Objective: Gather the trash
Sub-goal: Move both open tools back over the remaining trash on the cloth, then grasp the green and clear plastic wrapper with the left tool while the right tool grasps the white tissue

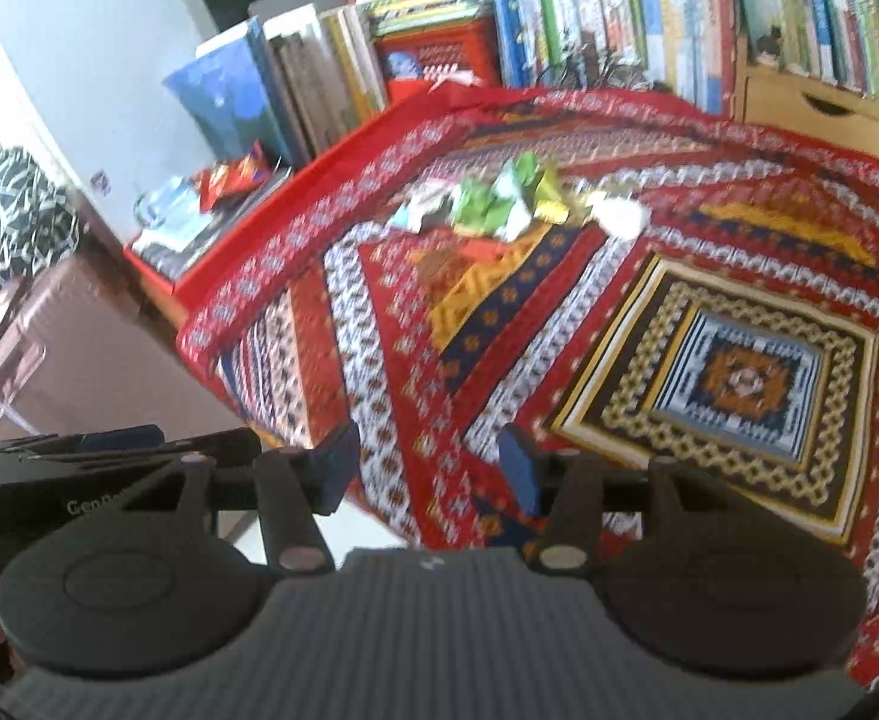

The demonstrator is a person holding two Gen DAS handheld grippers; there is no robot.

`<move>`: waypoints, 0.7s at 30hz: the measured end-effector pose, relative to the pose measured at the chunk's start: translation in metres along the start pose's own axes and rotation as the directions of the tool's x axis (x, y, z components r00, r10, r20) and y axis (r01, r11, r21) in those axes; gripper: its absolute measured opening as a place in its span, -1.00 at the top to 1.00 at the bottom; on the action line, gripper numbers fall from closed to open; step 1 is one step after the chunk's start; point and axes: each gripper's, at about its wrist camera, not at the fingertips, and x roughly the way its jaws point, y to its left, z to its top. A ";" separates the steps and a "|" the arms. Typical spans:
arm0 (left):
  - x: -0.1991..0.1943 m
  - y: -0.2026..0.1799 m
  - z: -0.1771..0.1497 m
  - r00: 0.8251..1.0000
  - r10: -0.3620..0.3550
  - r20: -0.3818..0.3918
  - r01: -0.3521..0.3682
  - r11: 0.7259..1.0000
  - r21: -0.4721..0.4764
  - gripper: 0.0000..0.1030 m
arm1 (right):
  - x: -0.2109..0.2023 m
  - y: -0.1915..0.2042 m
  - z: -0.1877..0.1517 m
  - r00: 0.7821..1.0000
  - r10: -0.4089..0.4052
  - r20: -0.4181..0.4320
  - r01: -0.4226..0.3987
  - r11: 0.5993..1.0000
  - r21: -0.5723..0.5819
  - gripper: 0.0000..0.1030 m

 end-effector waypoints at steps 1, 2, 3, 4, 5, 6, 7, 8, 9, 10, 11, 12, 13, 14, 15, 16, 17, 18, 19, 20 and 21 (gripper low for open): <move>0.000 -0.003 0.007 1.000 -0.004 0.006 0.004 1.000 0.001 -0.43 | -0.001 -0.001 0.004 1.000 -0.006 0.008 0.006 1.000 0.000 -0.27; 0.000 -0.006 0.013 1.000 -0.007 0.012 0.007 1.000 0.002 -0.43 | -0.002 -0.003 0.009 1.000 -0.011 0.018 0.011 1.000 -0.001 -0.27; 0.001 -0.008 0.020 1.000 -0.011 0.020 0.011 1.000 0.002 -0.43 | -0.003 -0.004 0.015 0.999 -0.017 0.028 0.017 1.000 -0.002 -0.27; 0.001 -0.009 0.026 1.000 -0.015 0.026 0.015 1.000 0.003 -0.44 | -0.005 -0.006 0.021 0.999 -0.023 0.040 0.023 1.000 -0.004 -0.27; 0.002 -0.011 0.034 0.999 -0.023 0.037 0.022 1.000 0.004 -0.44 | -0.006 -0.007 0.026 0.998 -0.027 0.050 0.027 1.000 -0.004 -0.27; 0.003 -0.013 0.041 0.998 -0.028 0.048 0.028 1.000 0.006 -0.45 | -0.007 -0.009 0.033 0.998 -0.033 0.062 0.034 0.999 -0.003 -0.27; 0.003 -0.015 0.049 0.998 -0.030 0.058 0.030 1.000 0.010 -0.46 | -0.007 -0.011 0.039 0.997 -0.039 0.069 0.039 0.999 -0.002 -0.27; 0.005 -0.017 0.057 0.997 -0.031 0.068 0.030 0.999 0.016 -0.46 | -0.008 -0.013 0.046 0.996 -0.046 0.077 0.047 0.999 -0.003 -0.27; 0.007 -0.020 0.065 0.997 -0.031 0.076 0.029 0.999 0.022 -0.47 | -0.008 -0.015 0.053 0.995 -0.054 0.086 0.055 0.998 -0.005 -0.27; 0.008 -0.023 0.072 0.996 -0.032 0.085 0.030 0.999 0.028 -0.47 | -0.007 -0.017 0.059 0.994 -0.061 0.093 0.062 0.998 -0.006 -0.27; 0.010 -0.026 0.081 0.995 -0.035 0.092 0.032 0.999 0.029 -0.48 | -0.007 -0.019 0.065 0.993 -0.066 0.099 0.067 0.998 -0.006 -0.27; 0.013 -0.028 0.088 0.994 -0.041 0.099 0.038 0.999 0.028 -0.49 | -0.006 -0.022 0.072 0.992 -0.074 0.106 0.075 0.997 -0.005 -0.27; 0.016 -0.030 0.094 0.994 -0.046 0.103 0.044 0.999 0.025 -0.50 | -0.006 -0.024 0.077 0.991 -0.080 0.111 0.081 0.997 -0.004 -0.27; 0.020 -0.033 0.100 0.993 -0.053 0.106 0.050 0.998 0.024 -0.50 | -0.003 -0.027 0.083 0.989 -0.088 0.115 0.089 0.996 -0.002 -0.27; 0.024 -0.035 0.106 0.993 -0.055 0.108 0.052 0.998 0.024 -0.50 | -0.002 -0.030 0.087 0.989 -0.095 0.115 0.096 0.995 0.001 -0.27; 0.030 -0.039 0.112 0.993 -0.053 0.108 0.051 0.998 0.026 -0.50 | 0.001 -0.035 0.093 0.988 -0.103 0.114 0.103 0.995 0.005 -0.27; 0.035 -0.042 0.116 0.993 -0.051 0.108 0.048 0.998 0.028 -0.50 | 0.004 -0.038 0.096 0.988 -0.108 0.111 0.108 0.994 0.009 -0.27; 0.040 -0.044 0.120 0.993 -0.049 0.107 0.046 0.999 0.027 -0.50 | 0.007 -0.042 0.100 0.988 -0.115 0.106 0.114 0.993 0.013 -0.27; 0.048 -0.048 0.124 0.994 -0.047 0.102 0.044 0.999 0.026 -0.50 | 0.011 -0.047 0.104 0.988 -0.121 0.099 0.120 0.993 0.016 -0.27; 0.054 -0.050 0.128 0.994 -0.047 0.096 0.045 0.999 0.024 -0.50 | 0.016 -0.051 0.108 0.988 -0.127 0.091 0.125 0.992 0.020 -0.27; 0.062 -0.053 0.131 0.995 -0.049 0.089 0.047 0.999 0.023 -0.50 | 0.020 -0.056 0.112 0.988 -0.131 0.082 0.130 0.991 0.025 -0.27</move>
